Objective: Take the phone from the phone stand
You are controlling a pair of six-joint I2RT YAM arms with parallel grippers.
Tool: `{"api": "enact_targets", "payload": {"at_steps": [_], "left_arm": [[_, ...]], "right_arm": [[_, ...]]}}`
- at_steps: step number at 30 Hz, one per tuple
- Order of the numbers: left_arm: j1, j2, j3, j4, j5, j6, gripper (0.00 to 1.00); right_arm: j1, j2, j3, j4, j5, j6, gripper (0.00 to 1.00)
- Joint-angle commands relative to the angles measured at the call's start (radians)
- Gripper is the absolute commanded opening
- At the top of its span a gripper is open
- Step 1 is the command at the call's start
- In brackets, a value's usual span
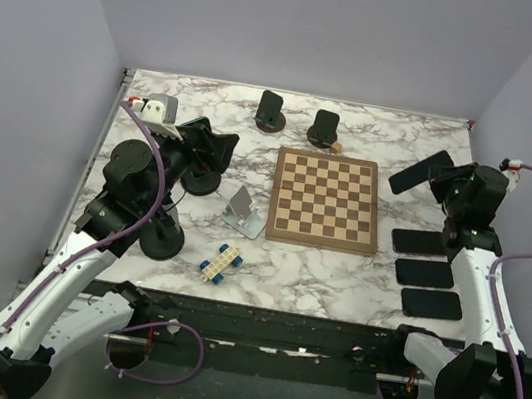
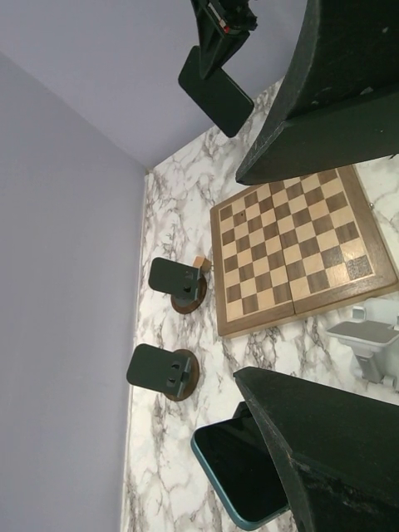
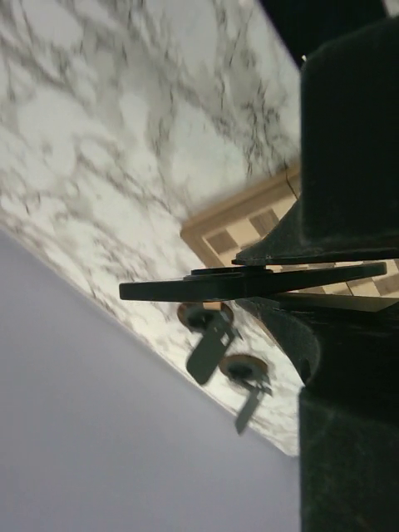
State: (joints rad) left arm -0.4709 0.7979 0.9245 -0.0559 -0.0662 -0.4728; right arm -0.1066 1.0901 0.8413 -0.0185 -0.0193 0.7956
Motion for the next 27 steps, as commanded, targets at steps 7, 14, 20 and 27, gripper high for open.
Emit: {"api": "enact_targets", "payload": {"at_steps": [7, 14, 20, 27], "left_arm": [[-0.026, 0.000, 0.039, -0.025, 0.006, 0.016, 0.99], [-0.026, 0.003, 0.046, -0.030, 0.012, 0.016, 0.99], [-0.026, 0.006, 0.047, -0.031, 0.010, 0.019, 0.99], [-0.026, 0.005, 0.048, -0.033, 0.015, 0.016, 0.99]], "right_arm": [[-0.225, 0.164, 0.016, -0.071, -0.085, 0.096, 0.01], [-0.346, 0.387, -0.015, 0.060, -0.362, 0.153, 0.01], [-0.354, 0.444, -0.060, 0.166, -0.390, 0.154, 0.01], [-0.354, 0.452, -0.129, 0.235, -0.362, 0.185, 0.01]]}}
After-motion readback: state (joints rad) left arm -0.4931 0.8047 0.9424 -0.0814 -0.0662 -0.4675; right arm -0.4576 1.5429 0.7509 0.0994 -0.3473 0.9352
